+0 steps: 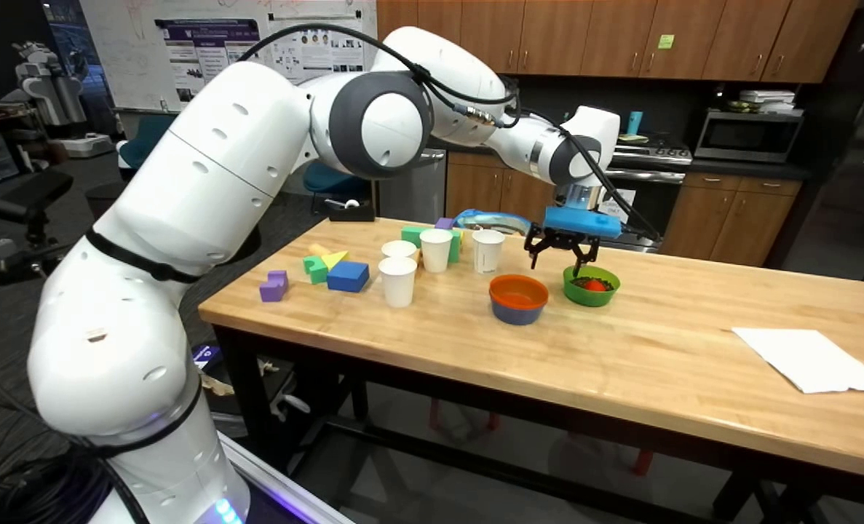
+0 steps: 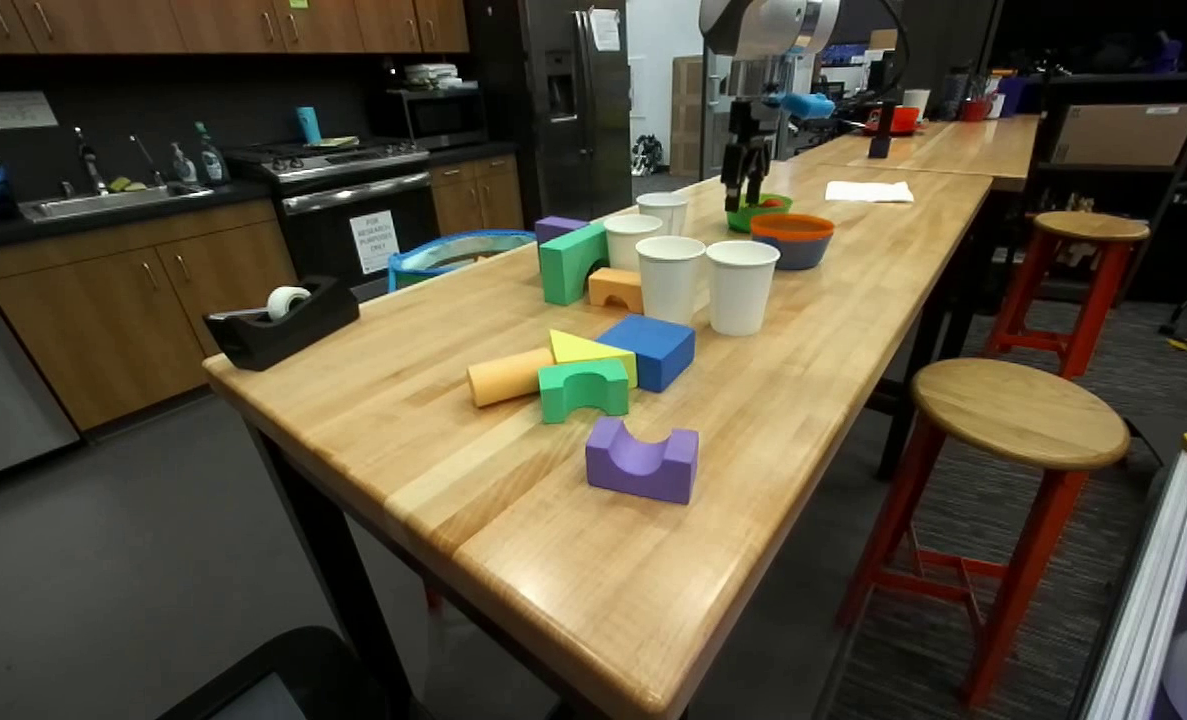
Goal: Stack the three bowls together.
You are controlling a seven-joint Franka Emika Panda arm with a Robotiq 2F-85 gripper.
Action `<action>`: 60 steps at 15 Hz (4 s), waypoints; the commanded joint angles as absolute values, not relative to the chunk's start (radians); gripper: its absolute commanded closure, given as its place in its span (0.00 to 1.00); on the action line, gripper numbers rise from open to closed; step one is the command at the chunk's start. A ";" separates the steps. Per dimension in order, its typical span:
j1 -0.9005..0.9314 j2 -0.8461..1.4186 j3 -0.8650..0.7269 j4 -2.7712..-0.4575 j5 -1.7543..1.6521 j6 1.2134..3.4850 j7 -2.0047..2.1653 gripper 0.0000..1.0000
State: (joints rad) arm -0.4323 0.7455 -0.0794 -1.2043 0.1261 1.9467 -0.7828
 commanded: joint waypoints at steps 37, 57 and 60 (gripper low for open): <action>-0.452 0.876 -0.078 -0.979 0.156 1.896 -0.678 0.99; -0.356 0.583 -0.178 -1.410 0.047 2.407 -0.543 0.99; -0.322 0.492 -0.205 -1.545 0.005 2.484 -0.509 0.99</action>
